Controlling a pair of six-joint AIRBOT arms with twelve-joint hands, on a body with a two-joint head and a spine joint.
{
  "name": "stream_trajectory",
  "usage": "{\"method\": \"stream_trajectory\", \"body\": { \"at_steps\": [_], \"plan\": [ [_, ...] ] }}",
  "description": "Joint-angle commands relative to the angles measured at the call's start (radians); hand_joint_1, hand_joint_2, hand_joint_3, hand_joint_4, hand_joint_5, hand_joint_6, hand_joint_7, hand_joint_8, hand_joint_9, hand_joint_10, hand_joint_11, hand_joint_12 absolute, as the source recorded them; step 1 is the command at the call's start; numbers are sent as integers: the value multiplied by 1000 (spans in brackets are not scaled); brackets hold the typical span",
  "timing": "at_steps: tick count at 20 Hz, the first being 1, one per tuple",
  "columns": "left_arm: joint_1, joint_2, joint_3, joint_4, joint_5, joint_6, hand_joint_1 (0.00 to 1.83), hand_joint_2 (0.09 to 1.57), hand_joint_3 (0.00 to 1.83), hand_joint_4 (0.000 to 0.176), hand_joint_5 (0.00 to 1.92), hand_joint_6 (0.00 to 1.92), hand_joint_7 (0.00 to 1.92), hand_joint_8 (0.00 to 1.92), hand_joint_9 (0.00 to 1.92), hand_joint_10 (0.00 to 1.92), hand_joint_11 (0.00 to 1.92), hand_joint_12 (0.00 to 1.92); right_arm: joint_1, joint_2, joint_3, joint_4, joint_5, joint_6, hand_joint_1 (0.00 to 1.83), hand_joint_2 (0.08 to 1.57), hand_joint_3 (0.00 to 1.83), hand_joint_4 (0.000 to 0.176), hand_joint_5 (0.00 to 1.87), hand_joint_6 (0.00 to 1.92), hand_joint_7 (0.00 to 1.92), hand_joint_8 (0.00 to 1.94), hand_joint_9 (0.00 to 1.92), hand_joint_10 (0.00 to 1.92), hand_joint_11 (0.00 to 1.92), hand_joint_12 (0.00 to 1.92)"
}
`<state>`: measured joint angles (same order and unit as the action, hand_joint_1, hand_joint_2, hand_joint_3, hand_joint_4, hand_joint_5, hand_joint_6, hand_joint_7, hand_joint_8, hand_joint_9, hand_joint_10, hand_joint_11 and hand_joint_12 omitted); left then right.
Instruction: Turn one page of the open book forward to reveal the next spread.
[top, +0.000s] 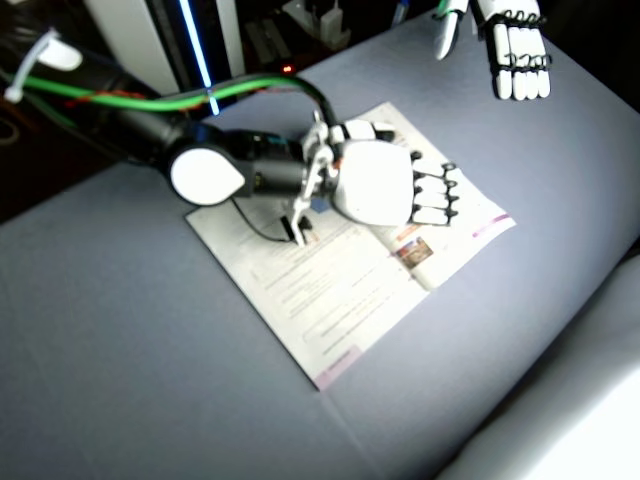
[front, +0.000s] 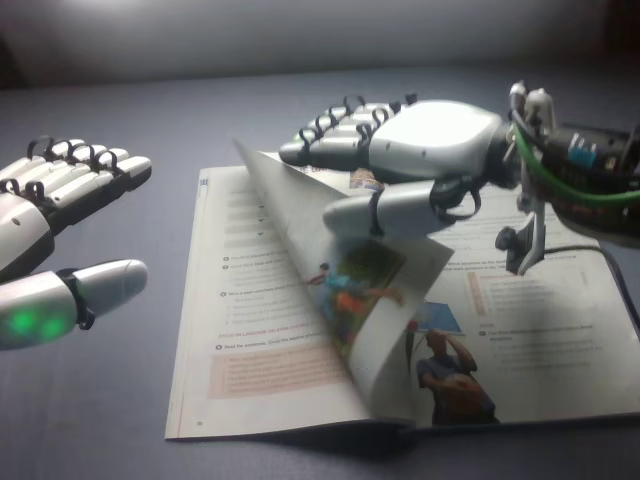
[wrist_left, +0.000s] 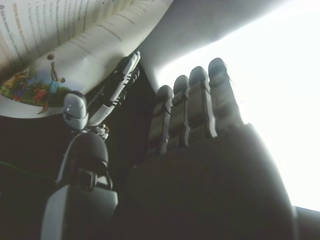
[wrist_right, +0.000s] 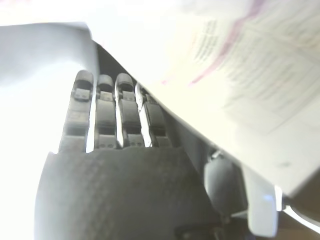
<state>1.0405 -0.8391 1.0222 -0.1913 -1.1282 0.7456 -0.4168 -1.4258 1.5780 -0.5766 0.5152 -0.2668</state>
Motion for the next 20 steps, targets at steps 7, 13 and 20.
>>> {"method": "stream_trajectory", "body": {
  "at_steps": [7, 13, 20],
  "plan": [
    [-17, 2, 12, -8, -134, 0, 0, 1316, 0, 1, 114, 2, 97, 0, 32, 0, 0, 0, 54, -19, 20, 34, 111, 5, 0, 1398, 0, 0, 64, 8, 79, 7, 61, 10, 52, 24],
    [-17, 2, 11, -15, -137, 1, 0, 1327, 0, 12, 85, 3, 57, 6, 0, 0, 0, 0, 67, 22, -12, 54, 173, 14, 0, 1438, 8, 0, 61, 4, 76, 0, 47, 0, 10, 17],
    [4, 9, -10, -35, -215, -7, 0, 1335, 2, 13, 76, 0, 51, 1, 3, 0, 0, 0, 1, 273, -163, 196, 417, 14, 0, 1232, 0, 0, 49, 0, 15, 0, 0, 0, 0, 0]
  ]
}}
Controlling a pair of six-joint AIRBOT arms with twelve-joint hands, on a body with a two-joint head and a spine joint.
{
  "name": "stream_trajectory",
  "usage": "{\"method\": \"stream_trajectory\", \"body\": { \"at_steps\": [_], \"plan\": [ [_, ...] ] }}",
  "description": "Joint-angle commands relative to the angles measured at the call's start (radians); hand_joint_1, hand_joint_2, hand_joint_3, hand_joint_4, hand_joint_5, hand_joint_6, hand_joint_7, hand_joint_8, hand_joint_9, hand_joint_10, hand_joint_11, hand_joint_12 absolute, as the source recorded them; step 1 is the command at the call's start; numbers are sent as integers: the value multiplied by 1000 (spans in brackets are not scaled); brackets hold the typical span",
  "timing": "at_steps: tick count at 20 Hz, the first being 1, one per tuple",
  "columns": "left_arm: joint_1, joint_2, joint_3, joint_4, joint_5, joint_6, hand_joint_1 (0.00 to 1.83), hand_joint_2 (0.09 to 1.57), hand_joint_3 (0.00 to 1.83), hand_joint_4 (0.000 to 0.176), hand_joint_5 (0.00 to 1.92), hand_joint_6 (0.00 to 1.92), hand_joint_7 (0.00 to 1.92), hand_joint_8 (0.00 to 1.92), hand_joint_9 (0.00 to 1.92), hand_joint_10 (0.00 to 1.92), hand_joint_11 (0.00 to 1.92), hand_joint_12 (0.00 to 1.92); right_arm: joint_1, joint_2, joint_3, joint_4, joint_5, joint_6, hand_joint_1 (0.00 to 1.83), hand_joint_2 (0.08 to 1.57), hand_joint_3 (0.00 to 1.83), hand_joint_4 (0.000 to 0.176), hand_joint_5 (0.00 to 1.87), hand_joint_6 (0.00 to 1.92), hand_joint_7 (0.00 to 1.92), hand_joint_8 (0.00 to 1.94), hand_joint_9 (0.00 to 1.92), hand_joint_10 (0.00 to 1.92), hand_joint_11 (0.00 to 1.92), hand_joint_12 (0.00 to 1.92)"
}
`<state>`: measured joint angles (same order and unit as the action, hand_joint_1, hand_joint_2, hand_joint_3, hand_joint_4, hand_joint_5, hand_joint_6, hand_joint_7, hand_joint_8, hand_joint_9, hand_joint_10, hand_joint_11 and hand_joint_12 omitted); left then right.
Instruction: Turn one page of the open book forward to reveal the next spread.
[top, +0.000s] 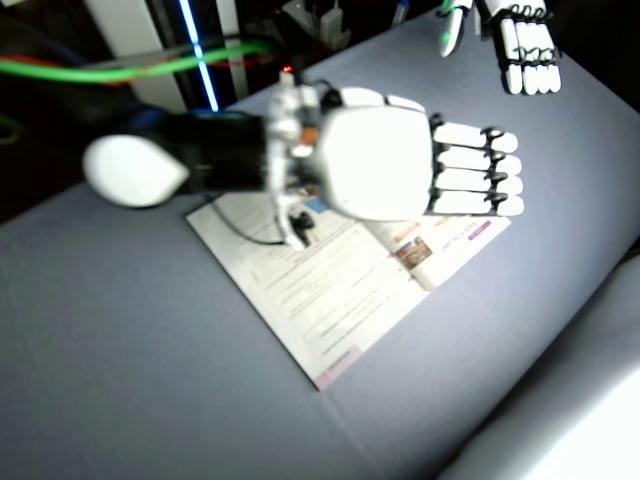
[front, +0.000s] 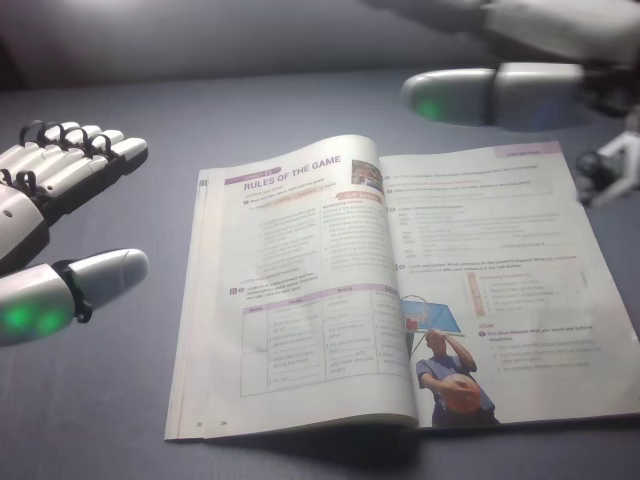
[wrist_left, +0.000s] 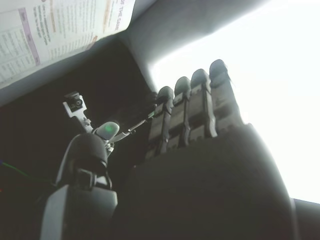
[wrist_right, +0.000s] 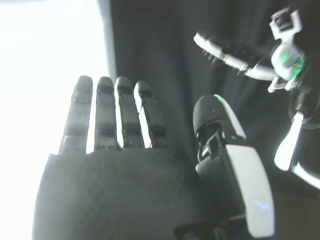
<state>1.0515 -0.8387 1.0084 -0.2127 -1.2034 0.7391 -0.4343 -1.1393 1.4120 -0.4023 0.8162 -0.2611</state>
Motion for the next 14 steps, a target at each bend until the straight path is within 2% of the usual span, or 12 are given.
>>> {"method": "stream_trajectory", "body": {
  "at_steps": [1, 2, 3, 4, 6, 7, 9, 12, 13, 14],
  "plan": [
    [-4, 10, 1, -16, -174, -15, 0, 1333, 1, 40, 46, 0, 9, 0, 0, 0, 0, 0, -17, 19, -17, 66, 173, 7, 0, 1204, 0, 0, 52, 1, 12, 0, 0, 0, 0, 0],
    [-2, 10, -1, -17, -197, -25, 0, 1361, 12, 0, 78, 14, 18, 6, 0, 0, 0, 0, -53, 47, -37, 117, 229, 3, 0, 1197, 0, 0, 85, 13, 36, 9, 7, 3, 7, 3],
    [3, 12, -4, -21, -232, -34, 0, 1353, 6, 0, 98, 19, 34, 11, 0, 0, 0, 0, -89, 71, -56, 161, 285, -5, 0, 1212, 0, 0, 135, 10, 71, 6, 29, 4, 26, 13],
    [11, 15, -9, -26, -271, -47, 0, 1340, 0, 4, 95, 15, 35, 10, 0, 0, 0, 0, -139, 108, -88, 230, 368, -27, 0, 1205, 0, 0, 86, 1, 17, 0, 5, 0, 4, 2],
    [23, 19, -15, -30, -336, -76, 0, 1340, 1, 0, 86, 9, 40, 10, 0, 0, 0, 0, -203, 141, -128, 308, 468, -59, 0, 1237, 5, 6, 155, 10, 109, 17, 42, 12, 26, 13],
    [27, 20, -17, -31, -362, -86, 0, 1357, 8, 0, 69, 1, 42, 10, 0, 0, 0, 0, -231, 155, -145, 332, 512, -67, 0, 1273, 19, 0, 124, 1, 108, 13, 52, 13, 35, 18],
    [34, 21, -26, -36, -419, -92, 109, 1397, 8, 0, 88, 6, 74, 10, 31, 7, 6, 2, -311, 192, -188, 394, 614, -81, 0, 1349, 17, 0, 87, 2, 80, 4, 26, 4, 12, 5],
    [37, 21, -26, -36, -462, -121, 204, 1371, 0, 0, 116, 5, 106, 6, 90, 11, 69, 25, -443, 244, -247, 495, 764, -102, 0, 1431, 16, 0, 130, 7, 81, 1, 0, 0, 0, 0],
    [37, 21, -25, -36, -476, -127, 215, 1382, 4, 0, 124, 7, 132, 14, 117, 18, 101, 36, -490, 255, -264, 531, 815, -107, 93, 1466, 15, 0, 150, 10, 94, 4, 8, 2, 0, 0],
    [31, 23, -25, -32, -524, -152, 335, 1397, 2, 0, 69, 3, 151, 8, 119, 7, 87, 21, -556, 263, -285, 567, 909, -108, 327, 1502, 6, 0, 150, 2, 83, 1, 26, 4, 31, 23]
  ]
}}
